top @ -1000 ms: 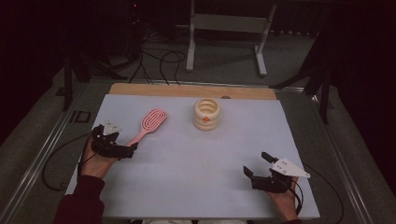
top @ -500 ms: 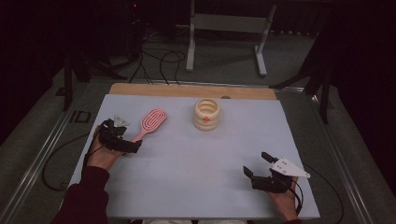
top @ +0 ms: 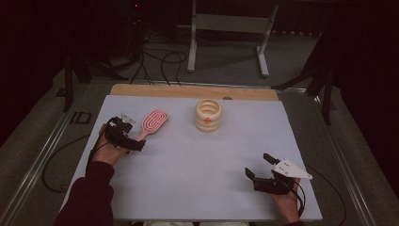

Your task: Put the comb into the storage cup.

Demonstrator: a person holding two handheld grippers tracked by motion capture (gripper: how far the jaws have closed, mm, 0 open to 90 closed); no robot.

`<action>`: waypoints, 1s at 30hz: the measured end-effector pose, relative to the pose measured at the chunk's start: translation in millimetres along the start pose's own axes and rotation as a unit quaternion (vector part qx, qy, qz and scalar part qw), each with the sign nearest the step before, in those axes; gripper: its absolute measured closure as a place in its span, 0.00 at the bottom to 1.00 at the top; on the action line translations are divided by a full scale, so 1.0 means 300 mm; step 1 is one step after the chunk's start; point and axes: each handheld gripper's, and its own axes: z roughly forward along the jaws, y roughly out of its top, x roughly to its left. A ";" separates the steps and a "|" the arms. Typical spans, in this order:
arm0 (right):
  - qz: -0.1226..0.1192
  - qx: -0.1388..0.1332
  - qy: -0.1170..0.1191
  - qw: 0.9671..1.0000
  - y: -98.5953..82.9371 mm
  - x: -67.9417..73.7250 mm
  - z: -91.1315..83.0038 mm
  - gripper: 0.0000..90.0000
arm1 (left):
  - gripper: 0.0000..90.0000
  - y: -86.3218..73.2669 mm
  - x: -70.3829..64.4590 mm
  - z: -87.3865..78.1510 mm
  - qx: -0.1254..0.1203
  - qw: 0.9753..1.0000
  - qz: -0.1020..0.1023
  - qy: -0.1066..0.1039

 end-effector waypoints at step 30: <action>0.000 0.003 0.001 1.000 -0.001 0.000 0.003 0.10 | 0.00 0.034 0.035 0.108 0.068 0.997 -0.013 -0.021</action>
